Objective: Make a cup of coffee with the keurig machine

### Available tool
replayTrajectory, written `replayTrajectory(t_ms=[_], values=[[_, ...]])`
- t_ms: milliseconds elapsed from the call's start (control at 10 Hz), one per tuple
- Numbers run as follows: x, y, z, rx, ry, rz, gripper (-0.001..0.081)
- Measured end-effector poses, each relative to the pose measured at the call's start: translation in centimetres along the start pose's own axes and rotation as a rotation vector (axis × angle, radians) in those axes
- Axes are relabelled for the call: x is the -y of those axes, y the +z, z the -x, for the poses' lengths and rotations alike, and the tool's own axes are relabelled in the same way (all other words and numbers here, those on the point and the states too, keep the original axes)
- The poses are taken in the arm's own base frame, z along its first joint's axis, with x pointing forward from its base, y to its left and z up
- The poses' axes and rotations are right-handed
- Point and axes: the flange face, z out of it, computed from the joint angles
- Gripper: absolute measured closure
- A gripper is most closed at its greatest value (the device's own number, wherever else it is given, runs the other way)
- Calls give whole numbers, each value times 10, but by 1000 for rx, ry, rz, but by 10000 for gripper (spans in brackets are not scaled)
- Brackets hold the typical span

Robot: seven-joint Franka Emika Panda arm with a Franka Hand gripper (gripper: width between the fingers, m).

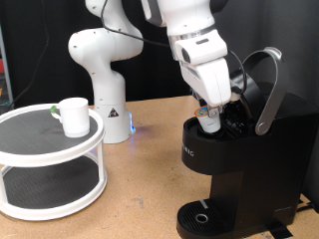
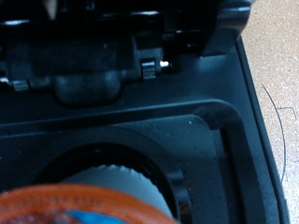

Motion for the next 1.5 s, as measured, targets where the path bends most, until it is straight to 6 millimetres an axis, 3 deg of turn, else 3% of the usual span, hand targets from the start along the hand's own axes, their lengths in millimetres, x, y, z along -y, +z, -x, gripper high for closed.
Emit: replayTrajectory(t_ms=[700,900,1000,1100,1200,1500], values=[[5,14,1,29,-19,0,376],[6,20,2,44,-24,-1,340],[6,24,3,50,-23,-3,157],[5,27,4,53,-22,-2,157],[5,28,4,53,-21,-1,34],[4,26,5,31,-6,-17,3]])
